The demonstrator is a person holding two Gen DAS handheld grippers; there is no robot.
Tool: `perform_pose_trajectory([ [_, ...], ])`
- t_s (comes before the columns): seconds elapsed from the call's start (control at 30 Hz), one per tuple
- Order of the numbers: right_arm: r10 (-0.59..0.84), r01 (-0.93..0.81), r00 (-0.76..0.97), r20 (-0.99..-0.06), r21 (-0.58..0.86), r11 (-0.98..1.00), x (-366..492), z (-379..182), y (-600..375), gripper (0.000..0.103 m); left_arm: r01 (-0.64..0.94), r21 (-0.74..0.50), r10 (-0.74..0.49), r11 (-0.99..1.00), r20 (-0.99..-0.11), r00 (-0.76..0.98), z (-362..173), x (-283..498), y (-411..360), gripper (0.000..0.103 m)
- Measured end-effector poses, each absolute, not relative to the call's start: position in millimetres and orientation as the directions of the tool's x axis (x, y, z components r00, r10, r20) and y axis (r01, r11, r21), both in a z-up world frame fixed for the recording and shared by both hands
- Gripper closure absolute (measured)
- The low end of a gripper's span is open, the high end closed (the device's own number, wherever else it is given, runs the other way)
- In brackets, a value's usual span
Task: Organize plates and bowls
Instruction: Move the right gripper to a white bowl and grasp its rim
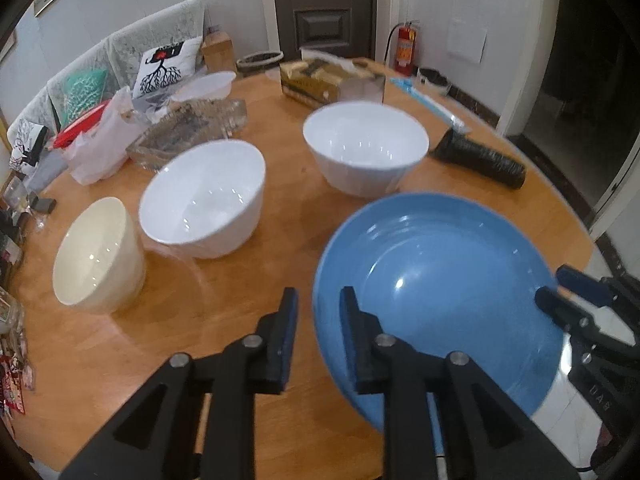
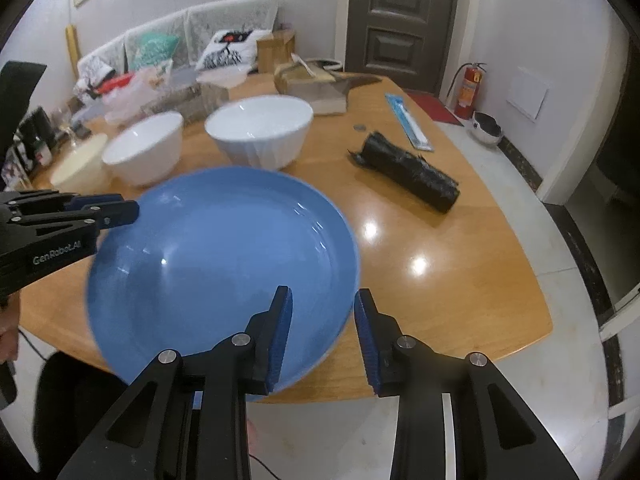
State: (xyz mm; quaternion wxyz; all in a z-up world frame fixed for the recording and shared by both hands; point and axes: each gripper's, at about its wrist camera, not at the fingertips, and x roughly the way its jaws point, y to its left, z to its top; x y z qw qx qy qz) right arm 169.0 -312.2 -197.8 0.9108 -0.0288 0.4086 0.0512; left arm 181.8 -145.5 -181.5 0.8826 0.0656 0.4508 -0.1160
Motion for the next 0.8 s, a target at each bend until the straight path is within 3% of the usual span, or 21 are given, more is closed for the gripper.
perform_pose_trajectory([
  [0.3, 0.229, -0.259, 0.657, -0.718, 0.070, 0.963, 179.5, -175.4, -252.9, 0.074, 0.253, -0.025, -0.183, 0.967, -0.759, 0.625, -142.4, 183.7, -92.8, 0.067],
  [0.67, 0.320, -0.351, 0.631, -0.707, 0.109, 0.930, 231.1, -175.2, -181.7, 0.065, 0.236, 0.000, -0.156, 0.972, -0.751, 0.641, -122.4, 230.6, -18.1, 0.063],
  [0.8, 0.346, -0.387, 0.629, -0.696, 0.105, 0.916, 252.3, -179.6, -164.2, 0.056, 0.240, -0.011, -0.165, 0.971, -0.756, 0.633, -120.1, 262.8, -4.7, 0.063],
])
